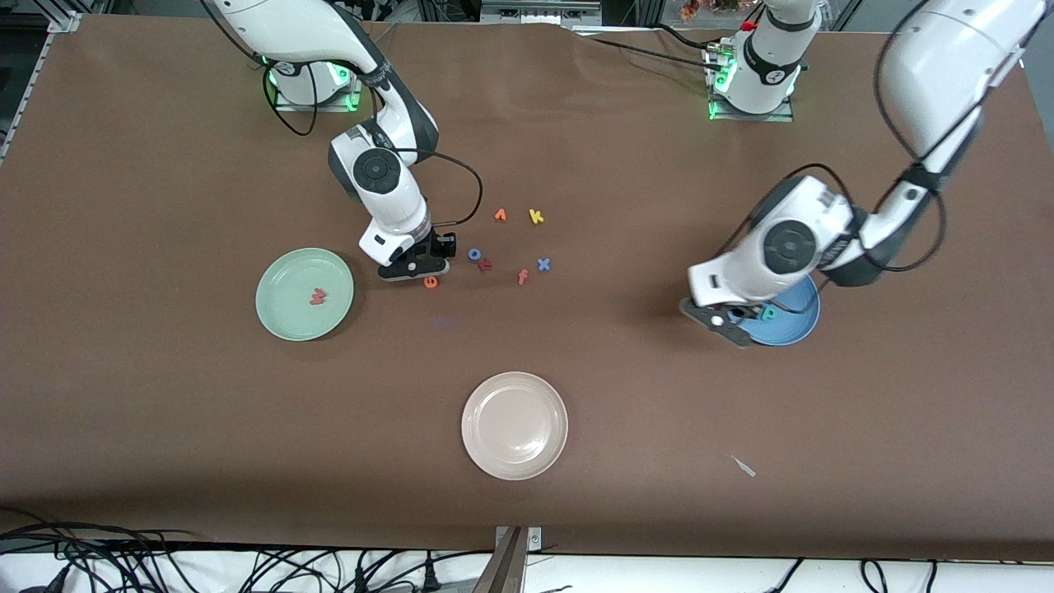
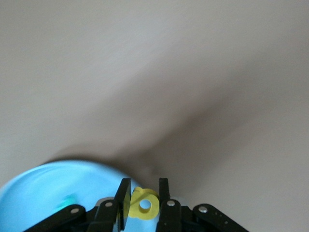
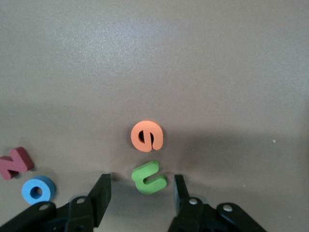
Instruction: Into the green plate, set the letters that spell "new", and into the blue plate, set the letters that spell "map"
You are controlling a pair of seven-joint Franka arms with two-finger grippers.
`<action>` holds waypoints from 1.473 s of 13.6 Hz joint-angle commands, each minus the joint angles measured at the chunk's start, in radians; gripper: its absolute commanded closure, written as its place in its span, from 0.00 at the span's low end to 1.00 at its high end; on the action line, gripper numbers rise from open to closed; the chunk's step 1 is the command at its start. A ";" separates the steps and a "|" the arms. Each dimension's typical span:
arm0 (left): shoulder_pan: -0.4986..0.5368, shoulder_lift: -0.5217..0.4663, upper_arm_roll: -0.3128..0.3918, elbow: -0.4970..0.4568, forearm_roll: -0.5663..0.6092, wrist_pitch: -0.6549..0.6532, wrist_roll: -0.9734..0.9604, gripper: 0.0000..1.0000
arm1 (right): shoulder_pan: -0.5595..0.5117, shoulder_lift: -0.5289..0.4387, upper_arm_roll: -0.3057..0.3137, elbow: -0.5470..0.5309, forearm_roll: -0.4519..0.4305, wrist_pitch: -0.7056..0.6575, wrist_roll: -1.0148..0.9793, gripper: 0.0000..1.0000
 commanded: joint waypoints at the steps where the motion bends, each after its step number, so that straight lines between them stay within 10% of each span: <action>1: 0.142 -0.011 -0.024 -0.023 -0.030 -0.019 0.200 0.98 | 0.007 0.004 -0.002 -0.010 0.002 0.020 0.006 0.54; 4: 0.234 -0.017 -0.031 -0.037 -0.028 -0.106 0.236 0.84 | 0.007 0.005 -0.002 -0.008 -0.008 0.023 0.000 0.65; 6: 0.290 -0.020 -0.082 -0.037 -0.030 -0.178 0.234 0.00 | 0.007 0.005 -0.002 -0.008 -0.010 0.023 -0.004 0.74; 13: 0.338 -0.055 -0.381 0.184 -0.034 -0.541 0.089 0.00 | 0.001 -0.106 -0.076 0.079 -0.009 -0.250 -0.162 0.82; 20: 0.313 -0.055 -0.581 0.382 -0.037 -0.710 -0.093 0.00 | -0.001 -0.166 -0.300 0.062 -0.001 -0.344 -0.569 0.82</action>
